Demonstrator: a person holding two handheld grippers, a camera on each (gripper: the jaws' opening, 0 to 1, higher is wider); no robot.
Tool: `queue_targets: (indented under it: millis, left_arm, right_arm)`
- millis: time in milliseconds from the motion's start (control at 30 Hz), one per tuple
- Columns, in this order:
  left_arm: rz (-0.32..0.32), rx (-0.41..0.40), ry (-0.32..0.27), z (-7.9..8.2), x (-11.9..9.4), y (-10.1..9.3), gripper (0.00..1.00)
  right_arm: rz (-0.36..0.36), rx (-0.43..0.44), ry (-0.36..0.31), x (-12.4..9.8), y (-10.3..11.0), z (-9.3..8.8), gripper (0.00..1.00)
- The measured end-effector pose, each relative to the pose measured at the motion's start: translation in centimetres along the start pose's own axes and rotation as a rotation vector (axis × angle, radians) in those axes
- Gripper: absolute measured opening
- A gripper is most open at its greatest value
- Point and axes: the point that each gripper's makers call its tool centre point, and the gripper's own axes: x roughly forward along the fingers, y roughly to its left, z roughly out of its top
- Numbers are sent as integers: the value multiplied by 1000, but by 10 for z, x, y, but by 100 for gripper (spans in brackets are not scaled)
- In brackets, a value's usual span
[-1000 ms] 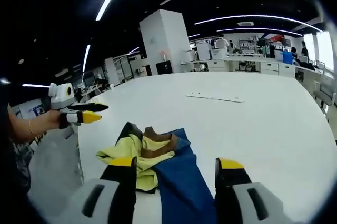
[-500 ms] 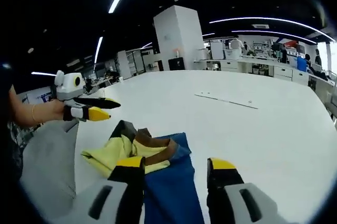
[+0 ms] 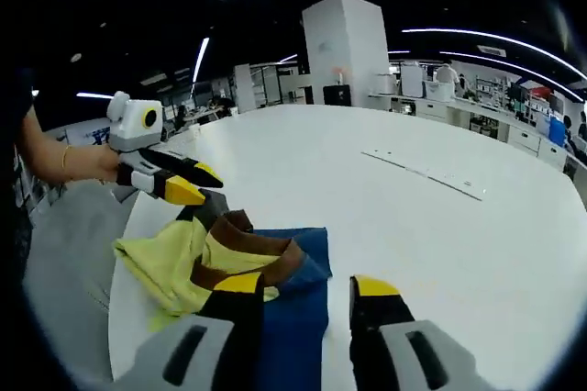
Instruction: Fold the garment on the visible template until the final outline fits inside the template.
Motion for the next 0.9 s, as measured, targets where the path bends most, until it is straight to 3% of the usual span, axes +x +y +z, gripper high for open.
queue_targets:
  millis: [300, 500, 733, 800, 900]
  left_arm:
    - [3, -13, 60, -21, 3, 6, 21]
    - [-6, 15, 134, -35, 0, 6, 9]
    - [-10, -14, 141, -38, 0, 6, 3]
    - [-9, -15, 147, -40, 0, 5, 1]
    - [-6, -15, 155, -42, 0, 4, 0]
  right_arm:
    - [54, -77, 67, 28, -2, -8, 26]
    - [88, -133, 89, 42, -2, -8, 22]
    - [132, -185, 139, 50, -3, -13, 13]
    - [152, -230, 190, 52, -2, -21, 10]
    - [158, -217, 180, 55, -1, -18, 10]
